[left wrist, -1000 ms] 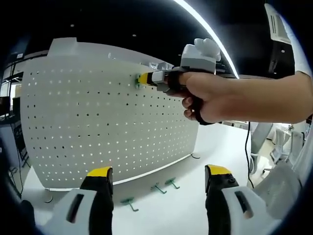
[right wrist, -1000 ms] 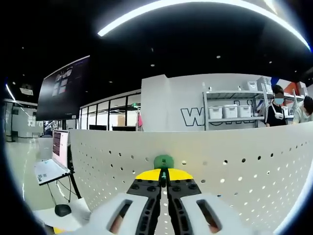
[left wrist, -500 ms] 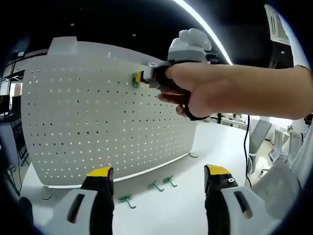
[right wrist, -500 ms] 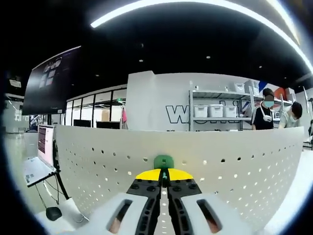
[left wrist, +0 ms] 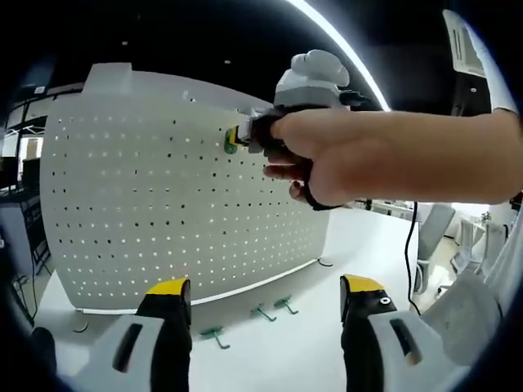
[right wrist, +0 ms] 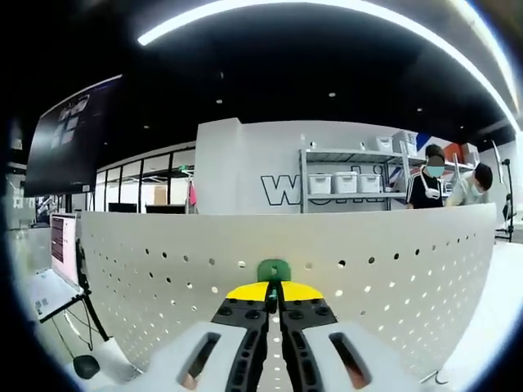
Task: Insert the hook assembly into the mounting plate slot until the hook locks in place.
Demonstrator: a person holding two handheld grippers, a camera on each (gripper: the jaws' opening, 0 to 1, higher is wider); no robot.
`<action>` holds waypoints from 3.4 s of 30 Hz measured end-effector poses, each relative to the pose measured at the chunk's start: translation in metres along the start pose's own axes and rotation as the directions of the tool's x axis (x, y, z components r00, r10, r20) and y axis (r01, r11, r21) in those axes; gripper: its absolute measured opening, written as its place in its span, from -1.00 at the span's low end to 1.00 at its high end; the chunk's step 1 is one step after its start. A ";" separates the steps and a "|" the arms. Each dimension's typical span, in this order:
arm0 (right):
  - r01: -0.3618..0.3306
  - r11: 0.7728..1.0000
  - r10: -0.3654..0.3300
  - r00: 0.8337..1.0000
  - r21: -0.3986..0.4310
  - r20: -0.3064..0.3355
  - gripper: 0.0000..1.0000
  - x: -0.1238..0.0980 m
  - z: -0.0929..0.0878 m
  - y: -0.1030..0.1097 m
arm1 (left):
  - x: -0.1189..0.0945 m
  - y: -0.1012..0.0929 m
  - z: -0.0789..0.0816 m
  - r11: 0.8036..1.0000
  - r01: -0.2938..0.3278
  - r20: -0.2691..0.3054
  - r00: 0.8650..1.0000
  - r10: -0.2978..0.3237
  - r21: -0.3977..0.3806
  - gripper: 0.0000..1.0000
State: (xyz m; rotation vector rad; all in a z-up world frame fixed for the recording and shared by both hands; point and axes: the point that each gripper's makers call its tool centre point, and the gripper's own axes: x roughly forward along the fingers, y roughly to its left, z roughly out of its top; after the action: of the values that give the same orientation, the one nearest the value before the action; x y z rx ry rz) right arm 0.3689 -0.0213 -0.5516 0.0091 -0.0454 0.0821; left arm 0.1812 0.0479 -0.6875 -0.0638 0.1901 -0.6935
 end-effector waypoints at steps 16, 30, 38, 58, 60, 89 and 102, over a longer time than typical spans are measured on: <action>-0.080 0.996 0.080 0.997 0.033 -0.008 -0.87 -0.004 -0.001 0.003 | -0.003 -0.004 0.001 1.000 0.003 0.002 1.000 -0.003 -0.002 0.55; -0.205 0.979 0.205 0.979 0.023 -0.005 -0.30 -0.011 0.000 0.021 | -0.005 -0.002 0.003 1.000 -0.017 0.003 1.000 0.017 -0.007 0.55; -0.246 0.969 0.245 0.969 -0.014 -0.006 -0.11 -0.017 -0.001 0.022 | -0.004 -0.004 0.001 1.000 -0.017 -0.005 1.000 0.017 0.000 0.56; -0.343 0.939 0.343 0.939 -0.011 -0.017 0.04 -0.027 -0.010 0.021 | -0.002 -0.002 0.001 1.000 -0.019 -0.014 1.000 0.019 0.014 0.57; -0.365 0.931 0.365 0.931 0.010 -0.016 0.07 -0.029 -0.011 0.020 | -0.001 0.000 0.000 1.000 -0.019 -0.016 1.000 0.019 0.015 0.57; -0.470 0.883 0.469 0.882 -0.008 -0.055 0.13 -0.069 -0.036 -0.011 | 0.000 0.003 -0.005 0.999 -0.017 -0.031 0.999 0.018 0.031 0.57; -0.491 0.871 0.489 0.868 0.006 -0.081 0.21 -0.103 -0.062 -0.042 | -0.004 0.006 -0.010 0.999 -0.021 -0.044 0.999 0.023 0.035 0.59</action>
State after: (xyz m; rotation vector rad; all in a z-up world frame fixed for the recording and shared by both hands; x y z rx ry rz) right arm 0.2728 -0.0709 -0.6191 -0.0205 0.0336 0.5945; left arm 0.1804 0.0554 -0.6976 -0.0134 0.2212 -0.6762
